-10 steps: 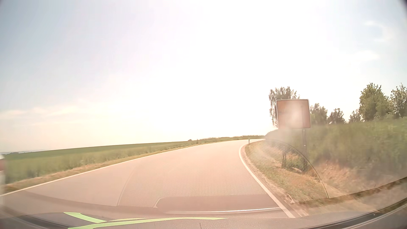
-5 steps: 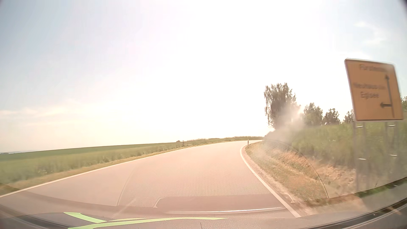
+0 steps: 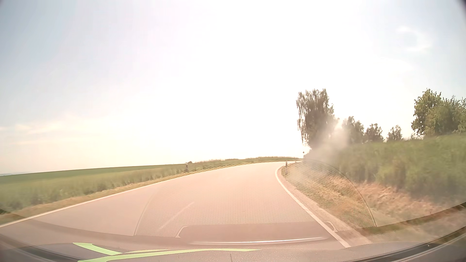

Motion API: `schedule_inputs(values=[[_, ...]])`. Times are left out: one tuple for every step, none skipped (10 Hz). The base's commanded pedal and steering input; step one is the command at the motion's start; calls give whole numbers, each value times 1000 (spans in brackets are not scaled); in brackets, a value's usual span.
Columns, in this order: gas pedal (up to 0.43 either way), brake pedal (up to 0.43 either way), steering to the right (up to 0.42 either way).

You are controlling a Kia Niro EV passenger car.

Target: Follow the waypoints while adhering to traffic rules and regulations

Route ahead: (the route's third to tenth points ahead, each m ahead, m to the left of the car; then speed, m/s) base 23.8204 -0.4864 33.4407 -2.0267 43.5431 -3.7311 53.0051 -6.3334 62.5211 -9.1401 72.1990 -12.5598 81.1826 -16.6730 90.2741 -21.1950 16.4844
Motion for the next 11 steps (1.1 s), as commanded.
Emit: schedule_inputs(values=[[0, 0, 29], [0, 0, 30], [0, 0, 30], [0, 12, 29], [0, 30, 29], [0, 43, 29], [0, 55, 29], [0, 61, 29], [0, 73, 29], [0, 79, 29], [0, 91, 29]])
